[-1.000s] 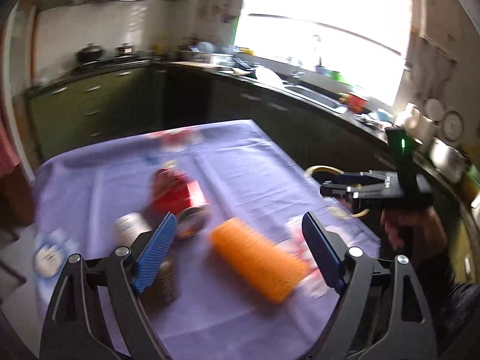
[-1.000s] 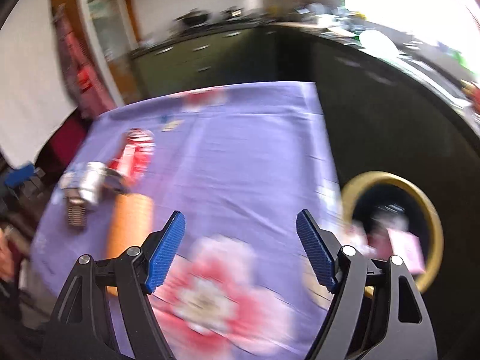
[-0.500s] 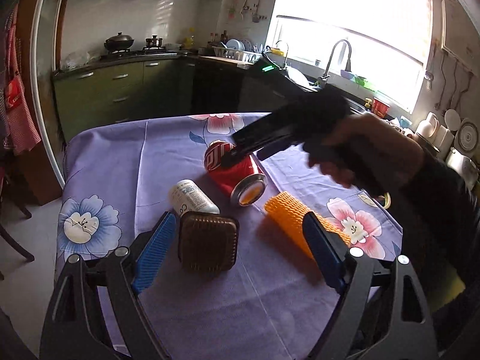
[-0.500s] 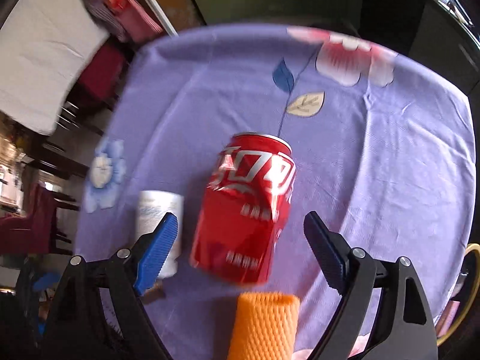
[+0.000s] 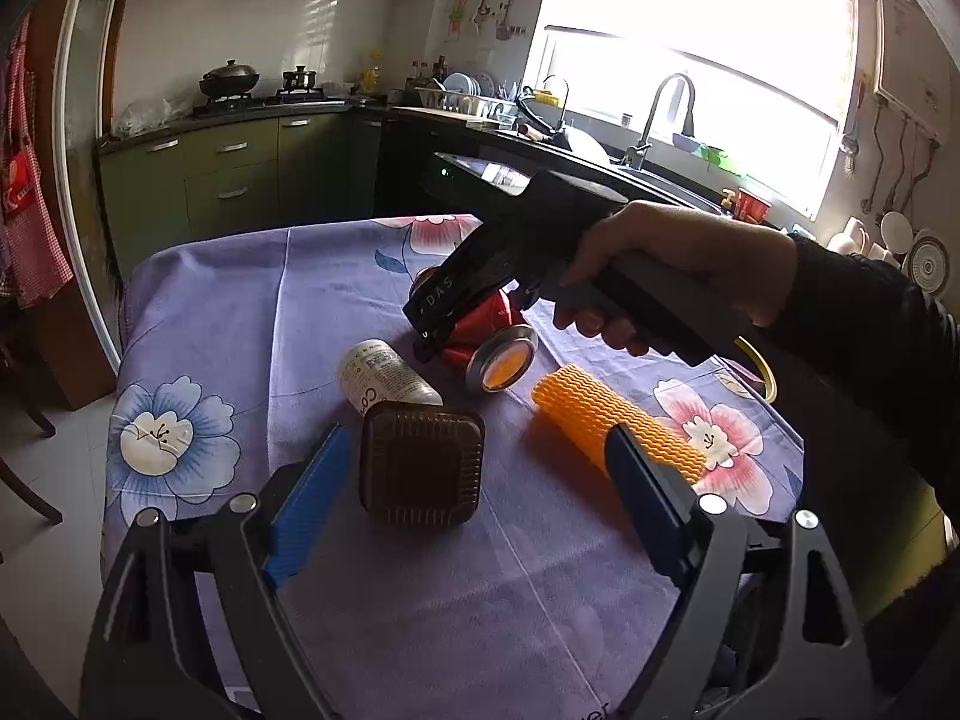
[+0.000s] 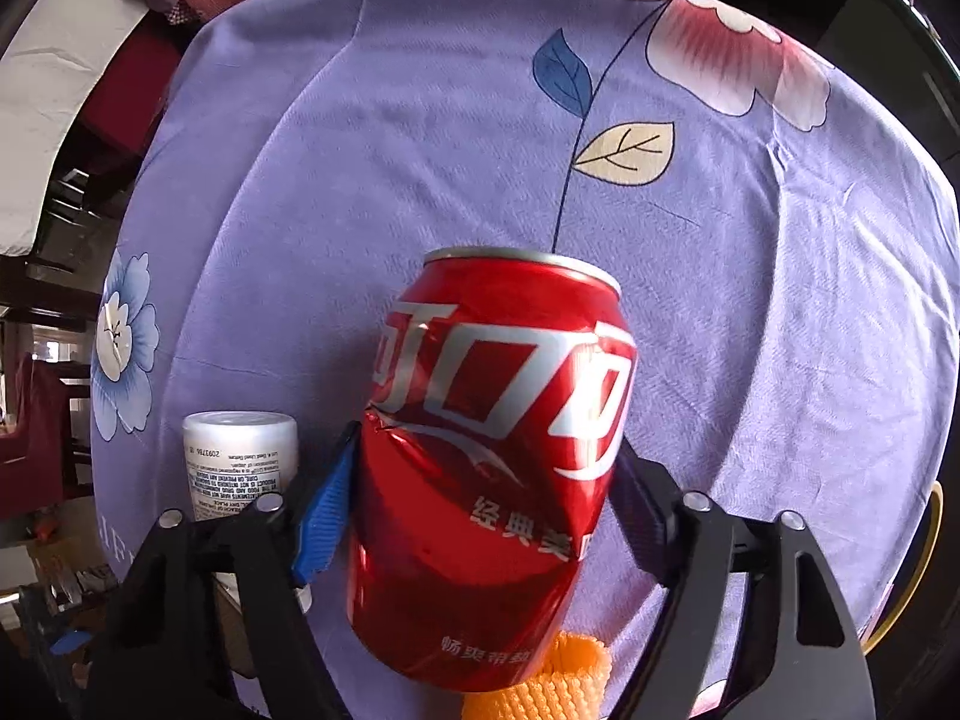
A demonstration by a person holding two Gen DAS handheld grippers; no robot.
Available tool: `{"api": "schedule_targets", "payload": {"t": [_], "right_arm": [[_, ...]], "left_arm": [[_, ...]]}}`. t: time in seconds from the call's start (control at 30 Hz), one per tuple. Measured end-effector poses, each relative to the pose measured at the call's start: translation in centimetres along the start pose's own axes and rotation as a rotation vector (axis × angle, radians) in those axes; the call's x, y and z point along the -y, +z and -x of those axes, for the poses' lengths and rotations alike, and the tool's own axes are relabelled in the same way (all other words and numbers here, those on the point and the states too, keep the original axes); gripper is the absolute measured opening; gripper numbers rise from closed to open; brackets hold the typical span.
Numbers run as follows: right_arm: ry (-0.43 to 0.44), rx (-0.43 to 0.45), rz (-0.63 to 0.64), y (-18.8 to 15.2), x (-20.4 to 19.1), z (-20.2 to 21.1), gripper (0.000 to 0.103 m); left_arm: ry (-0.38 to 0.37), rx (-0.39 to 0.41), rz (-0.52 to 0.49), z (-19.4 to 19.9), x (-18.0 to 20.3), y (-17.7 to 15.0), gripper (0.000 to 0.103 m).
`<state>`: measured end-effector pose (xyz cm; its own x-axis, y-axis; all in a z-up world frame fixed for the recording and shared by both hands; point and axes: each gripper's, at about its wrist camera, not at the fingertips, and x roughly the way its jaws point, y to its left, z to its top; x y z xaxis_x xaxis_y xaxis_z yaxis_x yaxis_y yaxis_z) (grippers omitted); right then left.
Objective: Collect trash
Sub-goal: 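Grasp the red cola can with the right gripper and lift it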
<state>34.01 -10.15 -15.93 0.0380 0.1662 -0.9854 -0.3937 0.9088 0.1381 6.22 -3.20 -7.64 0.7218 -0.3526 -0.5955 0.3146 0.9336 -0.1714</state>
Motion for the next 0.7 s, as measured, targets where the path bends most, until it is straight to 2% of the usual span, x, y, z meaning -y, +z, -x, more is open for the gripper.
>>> {"api": "schedule_targets", "payload": {"t": [0.23, 0.57, 0.7], "right_arm": [[0.033, 0.031, -0.004, -0.7, -0.1, 0.2, 0.074], [0.132, 0.143, -0.042, -3.7, 3.3, 6.0, 0.074], [0.142, 0.190, -0.079, -6.0, 6.4, 8.7, 0.074]], "left_arm": [[0.004, -0.006, -0.004, -0.2, 0.1, -0.1, 0.082], [0.018, -0.018, -0.038, -0.6, 1.2, 0.0, 0.082], [0.017, -0.025, -0.052, -0.8, 1.9, 0.1, 0.082]]}}
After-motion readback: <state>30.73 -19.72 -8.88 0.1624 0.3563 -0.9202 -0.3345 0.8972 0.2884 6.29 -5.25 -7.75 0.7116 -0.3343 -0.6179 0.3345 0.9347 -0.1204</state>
